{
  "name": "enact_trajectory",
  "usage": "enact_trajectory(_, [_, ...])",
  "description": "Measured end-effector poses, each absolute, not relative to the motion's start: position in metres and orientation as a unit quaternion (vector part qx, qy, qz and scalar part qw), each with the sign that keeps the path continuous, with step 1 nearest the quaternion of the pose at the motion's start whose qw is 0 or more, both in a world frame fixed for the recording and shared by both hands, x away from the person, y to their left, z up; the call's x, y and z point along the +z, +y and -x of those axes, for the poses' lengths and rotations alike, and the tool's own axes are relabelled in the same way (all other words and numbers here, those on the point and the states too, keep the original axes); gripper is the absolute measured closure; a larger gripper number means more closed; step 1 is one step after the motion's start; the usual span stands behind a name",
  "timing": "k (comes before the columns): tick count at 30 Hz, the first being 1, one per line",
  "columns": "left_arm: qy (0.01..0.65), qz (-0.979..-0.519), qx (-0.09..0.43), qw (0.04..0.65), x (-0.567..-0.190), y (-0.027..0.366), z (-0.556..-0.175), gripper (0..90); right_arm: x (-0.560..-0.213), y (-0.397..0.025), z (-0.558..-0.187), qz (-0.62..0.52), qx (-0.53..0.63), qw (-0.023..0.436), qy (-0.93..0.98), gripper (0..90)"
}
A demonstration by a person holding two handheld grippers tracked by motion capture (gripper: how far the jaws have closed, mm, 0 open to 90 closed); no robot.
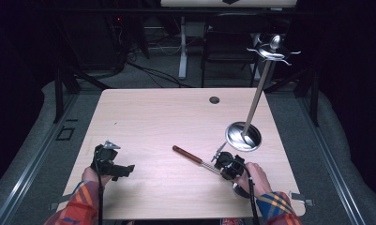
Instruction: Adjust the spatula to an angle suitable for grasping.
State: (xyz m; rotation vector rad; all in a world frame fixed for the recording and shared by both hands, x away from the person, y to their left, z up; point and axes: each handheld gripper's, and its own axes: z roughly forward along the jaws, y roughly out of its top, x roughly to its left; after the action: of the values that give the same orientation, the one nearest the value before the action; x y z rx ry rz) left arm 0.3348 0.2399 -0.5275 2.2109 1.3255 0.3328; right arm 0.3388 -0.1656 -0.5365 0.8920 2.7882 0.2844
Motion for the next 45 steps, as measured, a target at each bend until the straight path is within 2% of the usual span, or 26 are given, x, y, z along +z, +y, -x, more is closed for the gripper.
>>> enact_trajectory(23, [0.486, -0.824, 0.119, 0.265, -0.529, 0.238, -0.335, 6.6, -0.538, -0.202, -0.337, -0.372, 0.058, 0.099, 0.921, 83.6])
enact_trajectory(38, [0.480, -0.828, 0.116, 0.264, -0.530, 0.233, -0.339, 6.7, -0.537, -0.224, -0.334, -0.416, 0.049, 0.076, 0.905, 82.8])
enact_trajectory(43, [0.481, -0.827, 0.117, 0.266, -0.530, 0.233, -0.338, 6.7, -0.538, -0.227, -0.334, -0.419, 0.047, 0.077, 0.903, 76.5])
enact_trajectory(45, [0.481, -0.827, 0.117, 0.266, -0.530, 0.233, -0.337, 6.7, -0.537, -0.224, -0.335, -0.416, 0.051, 0.082, 0.904, 71.3])
